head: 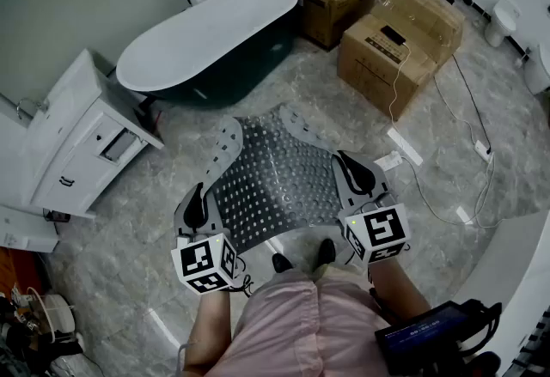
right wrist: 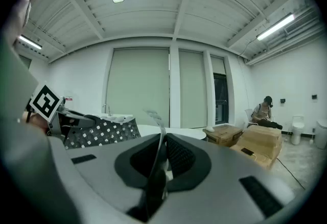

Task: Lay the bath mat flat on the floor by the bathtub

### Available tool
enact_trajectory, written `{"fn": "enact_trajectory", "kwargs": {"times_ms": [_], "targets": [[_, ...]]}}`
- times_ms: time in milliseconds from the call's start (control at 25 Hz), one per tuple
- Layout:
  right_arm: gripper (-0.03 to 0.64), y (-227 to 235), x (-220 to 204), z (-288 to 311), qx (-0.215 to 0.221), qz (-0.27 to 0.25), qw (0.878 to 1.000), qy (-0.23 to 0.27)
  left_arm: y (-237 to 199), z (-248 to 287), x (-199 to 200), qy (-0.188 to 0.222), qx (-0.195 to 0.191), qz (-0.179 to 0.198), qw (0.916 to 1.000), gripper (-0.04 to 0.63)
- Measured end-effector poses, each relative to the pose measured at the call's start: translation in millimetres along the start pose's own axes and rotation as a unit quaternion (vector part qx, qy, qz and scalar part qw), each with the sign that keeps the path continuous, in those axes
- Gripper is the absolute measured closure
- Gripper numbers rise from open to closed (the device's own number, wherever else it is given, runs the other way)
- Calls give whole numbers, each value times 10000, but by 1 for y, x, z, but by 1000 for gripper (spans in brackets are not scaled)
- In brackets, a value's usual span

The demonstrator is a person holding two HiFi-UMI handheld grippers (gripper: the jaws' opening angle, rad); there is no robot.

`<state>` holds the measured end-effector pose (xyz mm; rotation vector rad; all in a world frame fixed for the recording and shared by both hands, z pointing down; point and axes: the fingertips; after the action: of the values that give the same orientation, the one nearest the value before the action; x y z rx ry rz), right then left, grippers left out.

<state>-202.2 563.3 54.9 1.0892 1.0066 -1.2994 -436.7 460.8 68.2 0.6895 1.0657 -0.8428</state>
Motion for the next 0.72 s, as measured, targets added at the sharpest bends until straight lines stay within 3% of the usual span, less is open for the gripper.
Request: {"fn": "enact_trajectory", "kwargs": {"times_ms": [560, 720], "targets": [[586, 9, -16, -14, -110, 226, 9997, -32, 12, -9, -18, -235, -148, 145, 9995, 554], [586, 46, -27, -26, -28, 405, 9992, -43, 49, -5, -20, -341, -87, 202, 9992, 554]]}}
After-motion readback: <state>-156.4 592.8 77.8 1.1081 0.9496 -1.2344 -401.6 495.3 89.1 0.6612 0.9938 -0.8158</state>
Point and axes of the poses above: the fingertips, and each gripper's own axes: z forward along the fingers, y to its right, x out of its top, and after that the axes turned 4 degrees about x, right-handed
